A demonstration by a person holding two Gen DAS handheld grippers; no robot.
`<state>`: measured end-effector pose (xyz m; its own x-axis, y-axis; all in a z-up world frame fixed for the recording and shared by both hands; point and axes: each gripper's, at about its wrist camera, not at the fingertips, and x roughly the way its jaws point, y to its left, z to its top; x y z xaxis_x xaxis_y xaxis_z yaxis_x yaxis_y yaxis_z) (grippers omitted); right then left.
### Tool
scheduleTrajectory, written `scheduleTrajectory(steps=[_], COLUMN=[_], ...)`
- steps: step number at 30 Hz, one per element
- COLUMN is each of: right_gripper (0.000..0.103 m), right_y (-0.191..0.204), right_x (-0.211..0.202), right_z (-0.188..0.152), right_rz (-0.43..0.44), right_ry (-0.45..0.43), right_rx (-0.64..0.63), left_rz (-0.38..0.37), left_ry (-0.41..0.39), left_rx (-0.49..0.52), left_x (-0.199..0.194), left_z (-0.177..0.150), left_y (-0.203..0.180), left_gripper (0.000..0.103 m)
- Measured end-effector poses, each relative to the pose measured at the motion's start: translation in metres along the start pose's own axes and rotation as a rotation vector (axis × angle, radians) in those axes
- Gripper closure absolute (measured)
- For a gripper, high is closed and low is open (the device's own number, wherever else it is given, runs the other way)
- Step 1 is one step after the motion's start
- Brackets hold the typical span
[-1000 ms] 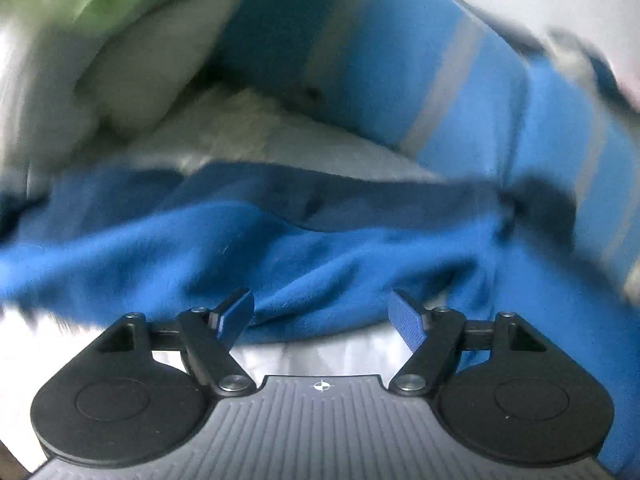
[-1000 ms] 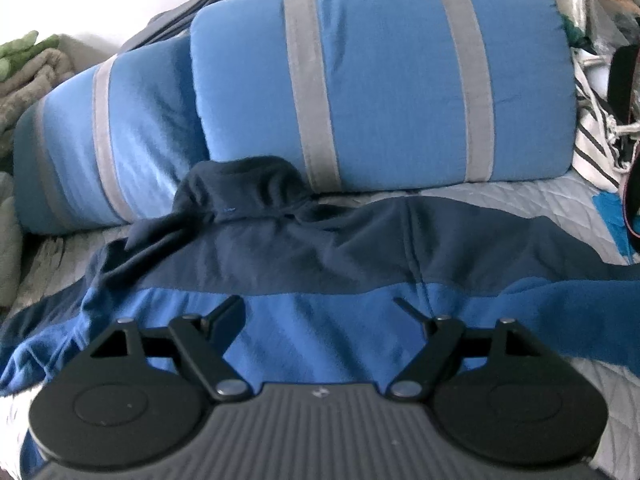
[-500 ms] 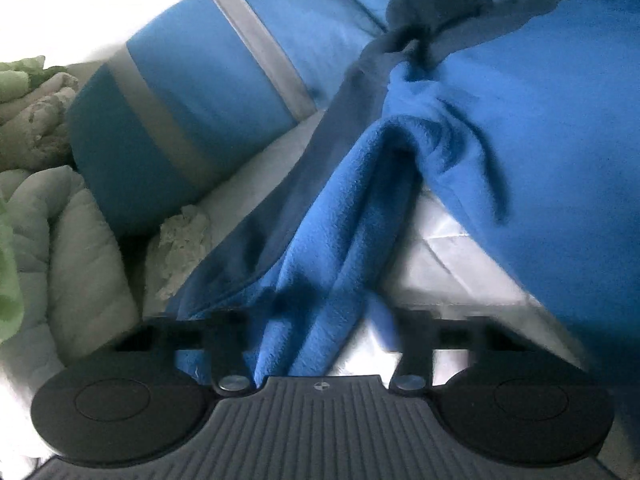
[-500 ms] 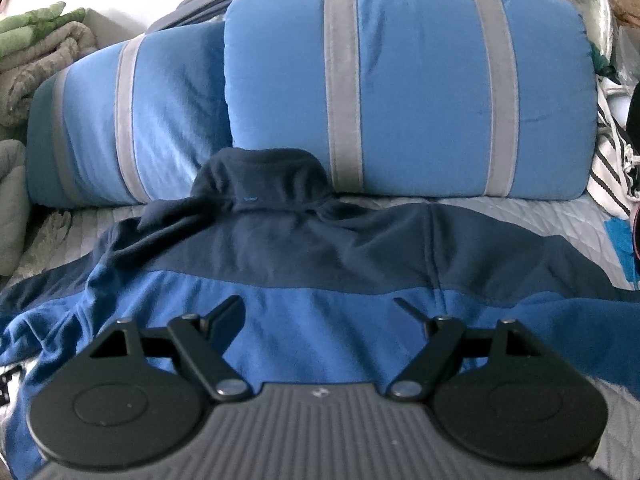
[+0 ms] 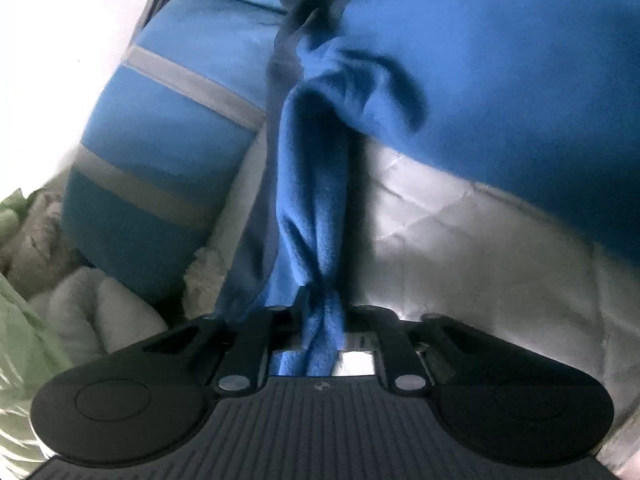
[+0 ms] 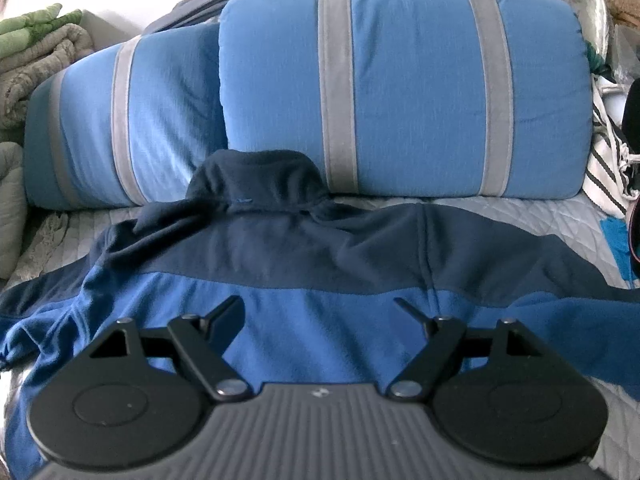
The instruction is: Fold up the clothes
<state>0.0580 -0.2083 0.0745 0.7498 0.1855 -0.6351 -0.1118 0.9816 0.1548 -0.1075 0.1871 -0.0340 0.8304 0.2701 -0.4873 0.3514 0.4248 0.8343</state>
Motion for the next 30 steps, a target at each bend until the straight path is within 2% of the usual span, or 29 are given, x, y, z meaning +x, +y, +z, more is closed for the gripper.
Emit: scheduleTrajectory(steps=[1, 2, 4, 7, 9, 14, 16, 17, 19, 21, 23, 26, 30], right_gripper=[0.016, 0.016, 0.016, 0.016, 0.016, 0.015, 0.015, 0.015, 0.015, 0.015, 0.015, 0.015, 0.015], right_y=[0.000, 0.000, 0.000, 0.001, 0.002, 0.004, 0.005, 0.005, 0.005, 0.005, 0.004, 0.004, 0.006], right_x=[-0.001, -0.001, -0.002, 0.000, 0.000, 0.001, 0.001, 0.001, 0.002, 0.002, 0.001, 0.002, 0.003], right_z=[0.000, 0.000, 0.000, 0.000, 0.001, -0.001, -0.002, -0.002, -0.003, -0.003, -0.003, -0.003, -0.003], right_rz=[0.000, 0.000, -0.003, -0.007, -0.007, -0.009, -0.010, -0.010, -0.012, -0.012, -0.012, -0.012, -0.012], right_ry=[-0.003, -0.006, -0.009, -0.005, -0.002, -0.001, 0.001, 0.002, 0.005, 0.006, 0.005, 0.005, 0.007], right_rx=[-0.001, -0.003, -0.005, -0.001, -0.001, -0.023, -0.033, -0.036, -0.039, -0.039, -0.037, -0.034, -0.036], left_rz=[-0.008, -0.052, -0.167, -0.407, -0.508, -0.601, -0.614, -0.615, -0.670, -0.694, -0.711, -0.685, -0.597], left_ry=[-0.024, -0.068, -0.135, -0.187, -0.194, -0.123, -0.108, -0.113, -0.148, -0.174, -0.222, -0.245, -0.244], left_rx=[-0.055, -0.158, -0.372, -0.699, -0.863, -1.122, -1.171, -1.191, -1.221, -1.222, -1.173, -1.121, -0.996], left_x=[-0.005, -0.012, -0.020, -0.012, 0.003, 0.048, 0.059, 0.061, 0.060, 0.055, 0.043, 0.031, 0.021], left_z=[0.004, 0.008, 0.014, 0.016, 0.016, 0.013, 0.014, 0.014, 0.016, 0.023, 0.033, 0.046, 0.064], left_y=[0.003, 0.011, 0.028, 0.053, 0.061, 0.065, 0.063, 0.063, 0.062, 0.058, 0.055, 0.051, 0.043], left_gripper=[0.061, 0.052, 0.045, 0.045, 0.045, 0.045, 0.046, 0.055, 0.091, 0.092, 0.092, 0.092, 0.092])
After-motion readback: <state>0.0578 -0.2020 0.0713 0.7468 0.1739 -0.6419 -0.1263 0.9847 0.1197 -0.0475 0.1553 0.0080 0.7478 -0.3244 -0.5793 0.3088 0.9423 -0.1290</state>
